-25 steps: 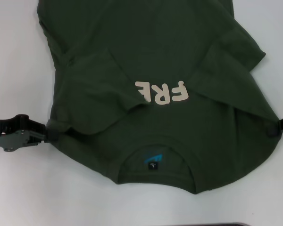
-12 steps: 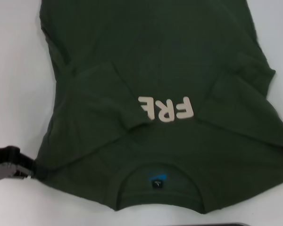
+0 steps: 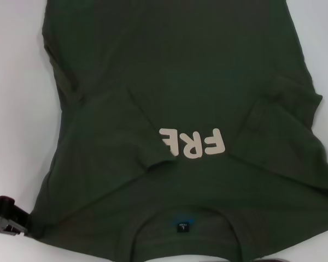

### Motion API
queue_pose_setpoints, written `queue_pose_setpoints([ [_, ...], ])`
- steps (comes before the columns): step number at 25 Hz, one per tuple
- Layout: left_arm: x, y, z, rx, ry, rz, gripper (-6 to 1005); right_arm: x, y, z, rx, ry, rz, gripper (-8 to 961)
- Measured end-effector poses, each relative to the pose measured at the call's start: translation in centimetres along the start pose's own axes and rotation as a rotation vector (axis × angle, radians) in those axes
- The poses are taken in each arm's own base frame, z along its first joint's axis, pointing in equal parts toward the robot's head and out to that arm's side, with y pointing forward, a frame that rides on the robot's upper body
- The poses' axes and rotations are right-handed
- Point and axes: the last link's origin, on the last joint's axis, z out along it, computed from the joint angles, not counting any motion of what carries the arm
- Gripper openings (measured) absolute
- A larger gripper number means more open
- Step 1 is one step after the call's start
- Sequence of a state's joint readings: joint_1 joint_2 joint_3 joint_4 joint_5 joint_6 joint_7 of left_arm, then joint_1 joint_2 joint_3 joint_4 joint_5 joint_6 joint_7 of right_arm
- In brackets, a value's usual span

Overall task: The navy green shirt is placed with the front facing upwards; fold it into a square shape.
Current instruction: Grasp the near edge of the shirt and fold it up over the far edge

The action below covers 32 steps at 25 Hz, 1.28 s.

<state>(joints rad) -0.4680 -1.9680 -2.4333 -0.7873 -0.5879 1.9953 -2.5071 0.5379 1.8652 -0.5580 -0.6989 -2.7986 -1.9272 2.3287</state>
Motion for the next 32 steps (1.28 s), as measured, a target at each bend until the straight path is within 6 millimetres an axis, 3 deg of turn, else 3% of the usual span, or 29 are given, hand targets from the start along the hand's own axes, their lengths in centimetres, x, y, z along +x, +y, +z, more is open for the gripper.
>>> queue_pose_setpoints([
  [12,-0.4,0.0,0.3,0.0,-0.019,0.0,42,0.2,0.5,0.8,-0.005,0.048,-0.021,3],
  [19,-0.2,0.7,0.2,-0.048,-0.004,0.065,42,-0.3,0.8,0.2,-0.012,0.023,-0.038,3],
  [25,3.9,4.3,-1.5,-0.143,0.147,0.211,42,-3.7,2.7,-2.7,-0.057,-0.148,-0.137,3],
  [28,7.0,6.7,-2.7,-0.137,0.213,0.24,42,-5.7,4.1,-4.3,-0.046,-0.206,-0.198,4],
  [32,11.7,9.9,-2.6,-0.068,0.275,0.235,43,-8.6,5.5,-6.1,-0.008,-0.29,-0.221,4],
])
